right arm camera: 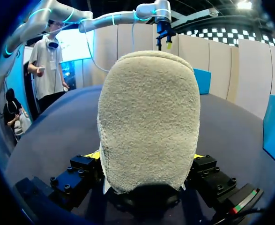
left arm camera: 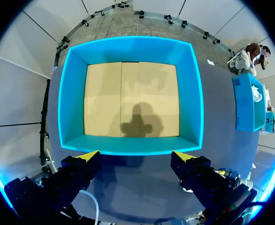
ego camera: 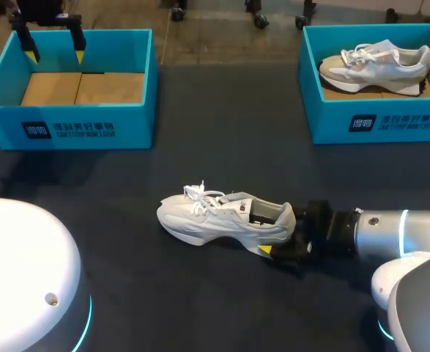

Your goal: Take the shoe out of the shoebox, open the shoe tongue, remove and reinsert the insole, then place the shoe into the shoebox

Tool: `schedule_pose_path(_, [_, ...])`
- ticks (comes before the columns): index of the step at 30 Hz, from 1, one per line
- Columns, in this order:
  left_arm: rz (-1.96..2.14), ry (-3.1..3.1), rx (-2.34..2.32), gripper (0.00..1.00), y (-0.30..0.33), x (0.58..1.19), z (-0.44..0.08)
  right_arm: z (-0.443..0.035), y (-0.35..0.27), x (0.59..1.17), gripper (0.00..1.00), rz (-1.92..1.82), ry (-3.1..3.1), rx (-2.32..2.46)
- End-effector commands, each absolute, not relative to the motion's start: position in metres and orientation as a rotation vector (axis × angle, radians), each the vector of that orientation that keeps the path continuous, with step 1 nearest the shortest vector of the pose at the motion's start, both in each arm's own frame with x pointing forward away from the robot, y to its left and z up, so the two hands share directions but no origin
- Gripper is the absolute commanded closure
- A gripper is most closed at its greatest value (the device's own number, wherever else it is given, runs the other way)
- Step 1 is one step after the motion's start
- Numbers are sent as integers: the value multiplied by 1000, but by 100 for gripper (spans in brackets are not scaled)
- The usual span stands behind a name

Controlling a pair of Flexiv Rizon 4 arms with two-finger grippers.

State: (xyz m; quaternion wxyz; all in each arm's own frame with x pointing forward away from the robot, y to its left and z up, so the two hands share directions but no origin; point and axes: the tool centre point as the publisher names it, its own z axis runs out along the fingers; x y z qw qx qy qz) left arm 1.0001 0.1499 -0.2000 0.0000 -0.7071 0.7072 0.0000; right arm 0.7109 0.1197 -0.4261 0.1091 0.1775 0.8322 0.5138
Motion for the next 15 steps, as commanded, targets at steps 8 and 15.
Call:
schedule_pose_path(8, [0,2222,-2221,0,150,1000,-200,-420,118,716,100,1525,2476,418])
schedule_pose_path(15, [0,2222,-2221,0,150,1000,-200,-416,103,724,100,1562,2516,312])
